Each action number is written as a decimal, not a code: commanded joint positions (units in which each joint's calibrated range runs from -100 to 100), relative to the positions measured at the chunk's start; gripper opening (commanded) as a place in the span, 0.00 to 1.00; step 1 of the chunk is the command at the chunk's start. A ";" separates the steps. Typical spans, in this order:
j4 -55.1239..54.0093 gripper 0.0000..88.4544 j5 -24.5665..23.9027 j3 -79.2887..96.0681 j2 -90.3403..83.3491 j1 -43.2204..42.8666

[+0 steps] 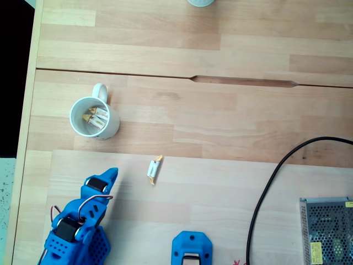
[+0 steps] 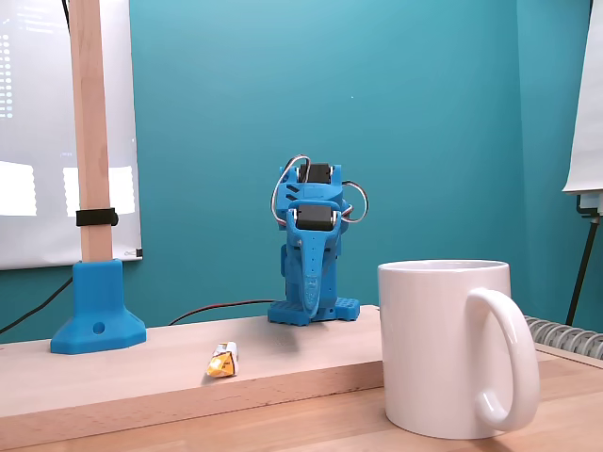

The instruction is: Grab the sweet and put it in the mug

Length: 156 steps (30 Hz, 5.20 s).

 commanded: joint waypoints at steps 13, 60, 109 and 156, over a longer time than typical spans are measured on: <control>-0.92 0.04 -0.20 -0.70 -0.53 -0.54; -0.92 0.04 -0.20 -0.70 -0.53 -0.54; -0.92 0.04 -0.20 -0.70 -0.53 -0.54; -0.92 0.04 -0.15 -8.02 0.42 -0.54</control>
